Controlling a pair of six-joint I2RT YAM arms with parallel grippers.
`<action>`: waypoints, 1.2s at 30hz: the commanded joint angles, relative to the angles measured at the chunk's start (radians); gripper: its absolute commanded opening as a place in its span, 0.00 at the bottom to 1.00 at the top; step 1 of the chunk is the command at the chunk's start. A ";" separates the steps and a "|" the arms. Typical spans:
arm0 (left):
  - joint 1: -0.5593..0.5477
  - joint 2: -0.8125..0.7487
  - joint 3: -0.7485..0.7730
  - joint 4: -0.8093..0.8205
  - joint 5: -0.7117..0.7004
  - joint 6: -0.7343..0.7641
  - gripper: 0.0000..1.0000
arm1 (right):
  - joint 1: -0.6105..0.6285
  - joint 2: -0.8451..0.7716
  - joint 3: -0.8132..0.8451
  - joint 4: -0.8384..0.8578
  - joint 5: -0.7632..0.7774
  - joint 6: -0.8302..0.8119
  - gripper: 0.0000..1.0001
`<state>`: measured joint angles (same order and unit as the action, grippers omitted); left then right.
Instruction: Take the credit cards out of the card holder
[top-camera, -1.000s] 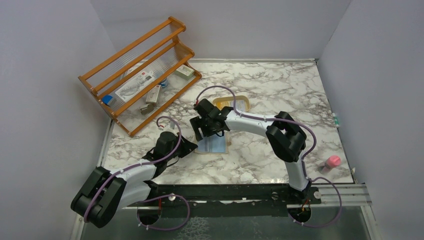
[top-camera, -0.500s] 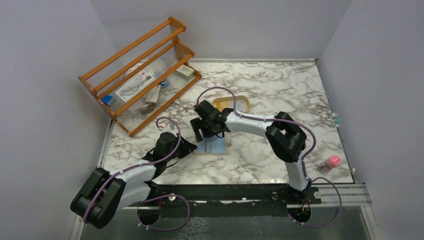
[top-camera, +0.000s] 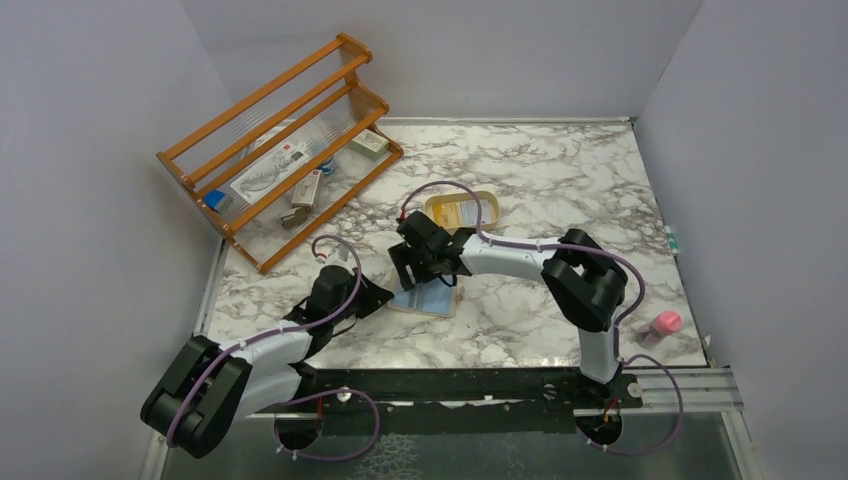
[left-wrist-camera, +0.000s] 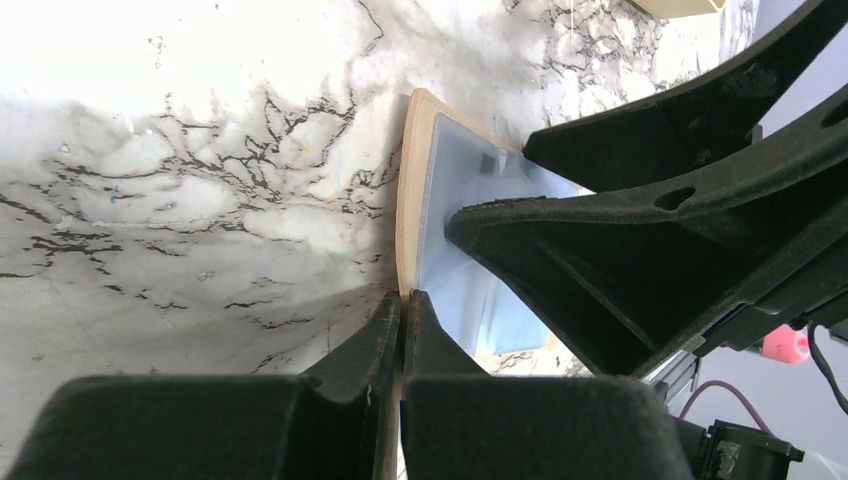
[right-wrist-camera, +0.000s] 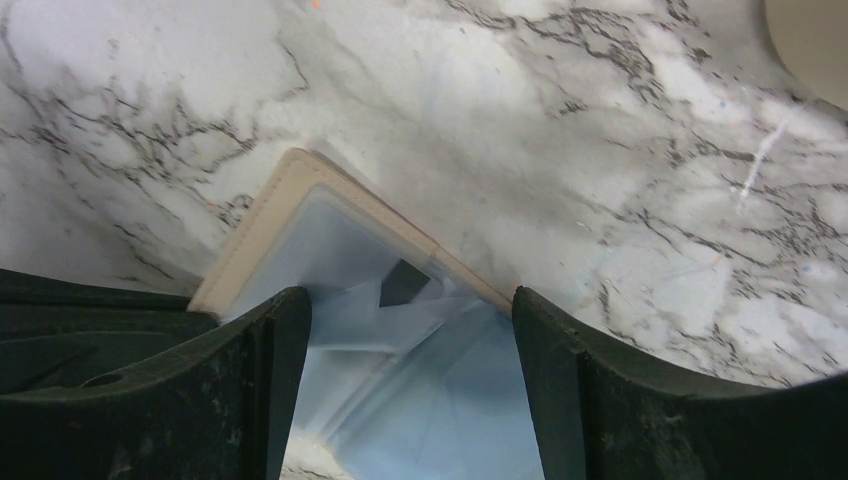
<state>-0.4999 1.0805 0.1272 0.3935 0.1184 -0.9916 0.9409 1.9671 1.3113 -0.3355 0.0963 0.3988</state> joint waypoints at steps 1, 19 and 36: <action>-0.003 -0.017 -0.020 -0.012 -0.043 -0.005 0.00 | -0.004 0.006 -0.093 -0.134 0.108 -0.035 0.78; -0.003 -0.006 -0.025 0.019 -0.020 -0.013 0.42 | -0.004 0.024 -0.175 -0.075 0.076 -0.034 0.78; -0.003 0.075 -0.042 0.126 0.006 -0.056 0.28 | -0.004 -0.007 -0.220 -0.044 0.032 -0.034 0.78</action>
<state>-0.5034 1.1374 0.1070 0.4904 0.1154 -1.0355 0.9436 1.8980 1.1748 -0.2234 0.1478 0.3645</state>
